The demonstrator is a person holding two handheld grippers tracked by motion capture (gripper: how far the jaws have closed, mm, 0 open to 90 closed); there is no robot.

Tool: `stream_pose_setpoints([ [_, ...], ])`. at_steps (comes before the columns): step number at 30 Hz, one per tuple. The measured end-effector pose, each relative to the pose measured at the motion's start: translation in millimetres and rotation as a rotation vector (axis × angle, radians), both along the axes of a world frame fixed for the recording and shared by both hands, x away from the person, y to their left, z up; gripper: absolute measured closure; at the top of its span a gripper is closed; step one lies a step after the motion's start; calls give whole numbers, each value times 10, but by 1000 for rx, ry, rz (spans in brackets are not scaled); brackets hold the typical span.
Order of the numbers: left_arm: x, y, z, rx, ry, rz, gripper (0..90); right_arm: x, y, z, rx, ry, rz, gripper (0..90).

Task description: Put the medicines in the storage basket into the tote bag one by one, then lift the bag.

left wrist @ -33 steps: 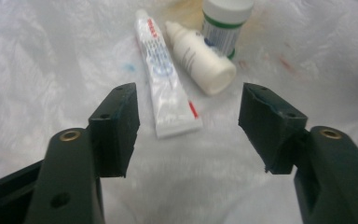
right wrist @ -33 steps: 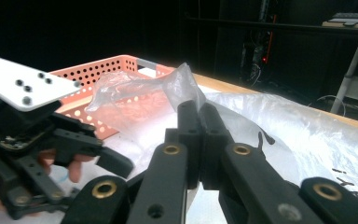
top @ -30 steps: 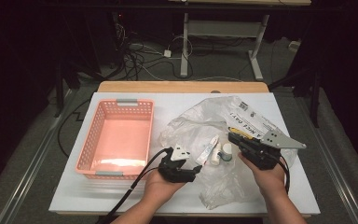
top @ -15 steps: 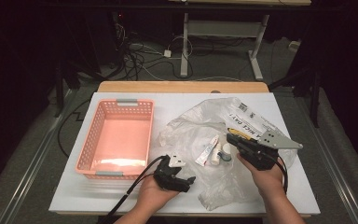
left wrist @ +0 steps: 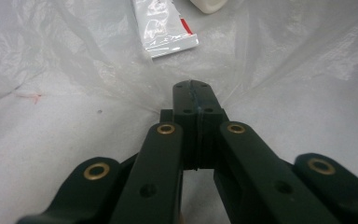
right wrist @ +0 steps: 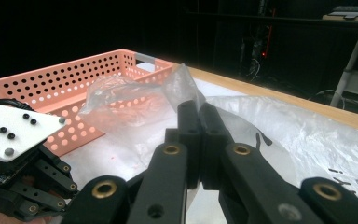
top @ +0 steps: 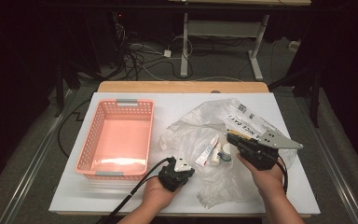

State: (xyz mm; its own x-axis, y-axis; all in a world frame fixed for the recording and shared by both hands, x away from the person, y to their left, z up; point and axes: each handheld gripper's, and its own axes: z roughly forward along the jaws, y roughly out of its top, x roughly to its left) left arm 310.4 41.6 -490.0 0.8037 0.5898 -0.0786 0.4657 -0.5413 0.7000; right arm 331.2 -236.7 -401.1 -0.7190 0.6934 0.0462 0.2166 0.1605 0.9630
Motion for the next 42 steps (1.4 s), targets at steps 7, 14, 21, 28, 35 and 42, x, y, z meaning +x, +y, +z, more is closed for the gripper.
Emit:
stream_pose_setpoints([
  [7,-4,90,10,-72,-3,17,882,17,-25,-22,1,5,-6,900],
  [14,-65,207,28,-181,-65,48,882,-8,-27,-40,-1,6,-6,900],
  [21,-109,256,44,-229,-113,73,883,-68,-41,-22,-3,-6,-1,900],
  [28,-119,286,75,-259,-160,95,883,-68,-65,-3,6,-14,-1,900],
  [35,-132,307,174,-304,-192,95,883,-49,-70,-4,4,-16,-11,900],
  [42,-166,375,379,-344,-267,96,883,-32,-67,29,6,-37,-41,900],
])
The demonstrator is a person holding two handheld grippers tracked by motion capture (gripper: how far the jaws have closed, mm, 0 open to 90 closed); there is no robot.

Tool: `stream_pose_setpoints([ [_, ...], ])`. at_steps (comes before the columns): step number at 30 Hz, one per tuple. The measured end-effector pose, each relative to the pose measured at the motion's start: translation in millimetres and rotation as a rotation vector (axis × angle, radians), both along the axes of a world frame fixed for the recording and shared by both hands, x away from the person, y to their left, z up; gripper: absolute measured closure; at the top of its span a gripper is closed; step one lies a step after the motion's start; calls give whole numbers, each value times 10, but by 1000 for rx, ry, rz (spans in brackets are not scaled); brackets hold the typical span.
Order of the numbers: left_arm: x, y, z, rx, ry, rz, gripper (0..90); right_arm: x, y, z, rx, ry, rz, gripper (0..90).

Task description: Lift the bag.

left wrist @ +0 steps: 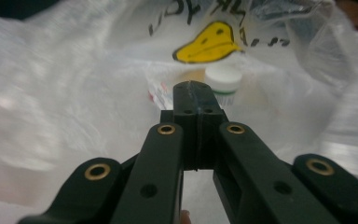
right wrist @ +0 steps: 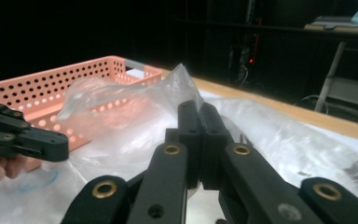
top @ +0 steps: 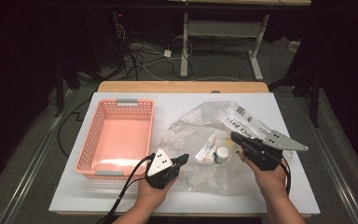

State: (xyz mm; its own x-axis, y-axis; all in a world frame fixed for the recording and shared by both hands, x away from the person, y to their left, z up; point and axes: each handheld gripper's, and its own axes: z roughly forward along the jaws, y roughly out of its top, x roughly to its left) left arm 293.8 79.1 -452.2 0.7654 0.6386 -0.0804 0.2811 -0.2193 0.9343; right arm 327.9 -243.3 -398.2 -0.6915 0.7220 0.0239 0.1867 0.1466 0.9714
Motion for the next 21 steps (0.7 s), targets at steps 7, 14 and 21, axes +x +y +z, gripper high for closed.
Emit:
stream_pose_setpoints([
  [7,34,48,234,-37,-70,36,883,36,22,11,9,-19,-8,900],
  [14,34,8,520,-83,-136,58,883,46,161,160,33,-53,11,900],
  [21,119,-12,915,-103,-221,84,883,114,248,423,66,-110,2,900],
])
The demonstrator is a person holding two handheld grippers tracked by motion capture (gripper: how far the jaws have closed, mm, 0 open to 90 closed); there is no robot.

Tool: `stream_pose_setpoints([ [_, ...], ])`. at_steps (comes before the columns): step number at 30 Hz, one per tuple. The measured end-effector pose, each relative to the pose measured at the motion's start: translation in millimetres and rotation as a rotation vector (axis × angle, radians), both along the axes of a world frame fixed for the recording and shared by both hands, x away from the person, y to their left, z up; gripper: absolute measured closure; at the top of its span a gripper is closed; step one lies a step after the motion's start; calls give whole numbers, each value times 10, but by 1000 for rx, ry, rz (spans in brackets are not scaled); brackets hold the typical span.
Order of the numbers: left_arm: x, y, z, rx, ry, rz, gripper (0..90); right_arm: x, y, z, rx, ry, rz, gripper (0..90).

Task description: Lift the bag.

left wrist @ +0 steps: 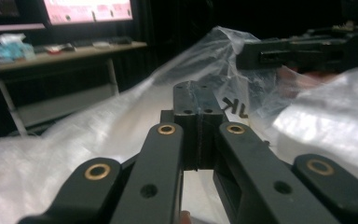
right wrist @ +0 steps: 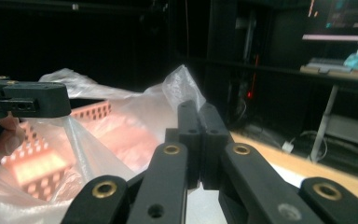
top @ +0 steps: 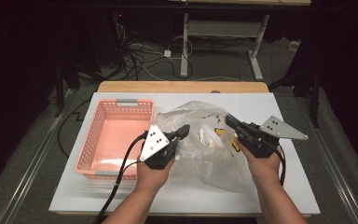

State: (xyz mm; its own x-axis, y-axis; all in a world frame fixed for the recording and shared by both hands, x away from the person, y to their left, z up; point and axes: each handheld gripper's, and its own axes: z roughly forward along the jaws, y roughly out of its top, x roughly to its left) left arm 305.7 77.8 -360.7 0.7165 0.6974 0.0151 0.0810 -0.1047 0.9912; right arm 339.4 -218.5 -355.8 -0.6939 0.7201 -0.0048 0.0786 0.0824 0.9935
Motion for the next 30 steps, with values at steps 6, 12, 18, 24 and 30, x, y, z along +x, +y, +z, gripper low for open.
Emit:
stream_pose_setpoints([
  [6,124,47,375,9,-64,28,883,54,21,277,44,-68,-12,900],
  [12,249,12,710,8,-126,40,883,96,29,448,81,-114,-38,900],
  [18,361,-136,972,3,-175,31,883,141,-63,617,112,-152,-87,900],
  [24,445,-292,1224,-30,-218,19,883,183,-247,870,143,-199,-149,900],
  [30,511,-384,1347,-52,-235,12,883,173,-344,1022,153,-234,-174,900],
])
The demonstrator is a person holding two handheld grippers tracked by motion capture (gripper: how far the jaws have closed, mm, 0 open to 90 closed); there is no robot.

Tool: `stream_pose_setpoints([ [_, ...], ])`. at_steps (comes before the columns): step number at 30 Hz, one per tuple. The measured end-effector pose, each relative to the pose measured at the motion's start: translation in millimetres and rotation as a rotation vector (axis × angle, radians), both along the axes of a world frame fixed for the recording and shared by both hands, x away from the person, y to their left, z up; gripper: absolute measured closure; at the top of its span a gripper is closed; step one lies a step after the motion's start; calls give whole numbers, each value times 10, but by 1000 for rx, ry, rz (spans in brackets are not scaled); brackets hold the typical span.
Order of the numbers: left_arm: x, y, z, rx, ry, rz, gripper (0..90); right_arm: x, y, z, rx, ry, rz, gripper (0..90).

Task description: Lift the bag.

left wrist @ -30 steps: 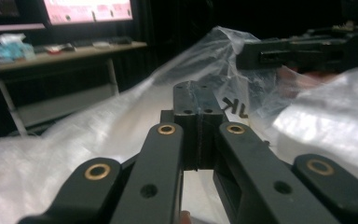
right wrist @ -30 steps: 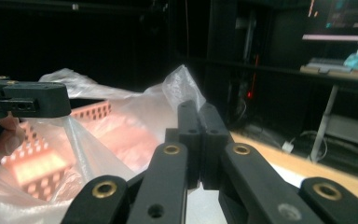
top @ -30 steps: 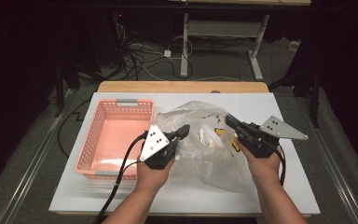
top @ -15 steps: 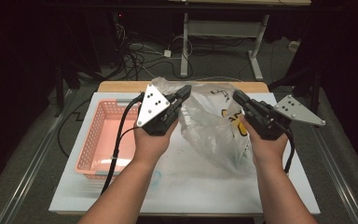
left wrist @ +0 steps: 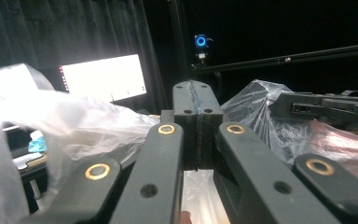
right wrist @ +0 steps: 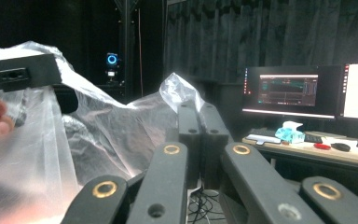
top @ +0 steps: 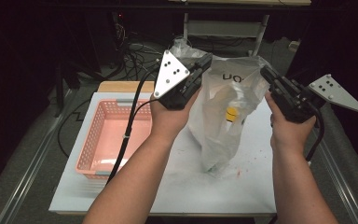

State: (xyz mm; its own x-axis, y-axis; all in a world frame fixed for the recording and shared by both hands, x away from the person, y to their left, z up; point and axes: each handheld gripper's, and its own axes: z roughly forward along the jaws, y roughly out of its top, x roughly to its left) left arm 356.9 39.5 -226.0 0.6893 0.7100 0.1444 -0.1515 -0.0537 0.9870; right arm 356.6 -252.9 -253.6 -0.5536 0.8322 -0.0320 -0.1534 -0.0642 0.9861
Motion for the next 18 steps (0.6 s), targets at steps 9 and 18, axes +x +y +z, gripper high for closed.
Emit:
stream_pose_setpoints([
  [9,166,7,-349,47,115,21,879,106,38,-338,-43,78,9,900],
  [18,-38,232,-544,61,152,12,726,159,-29,-394,-62,106,-17,900],
])
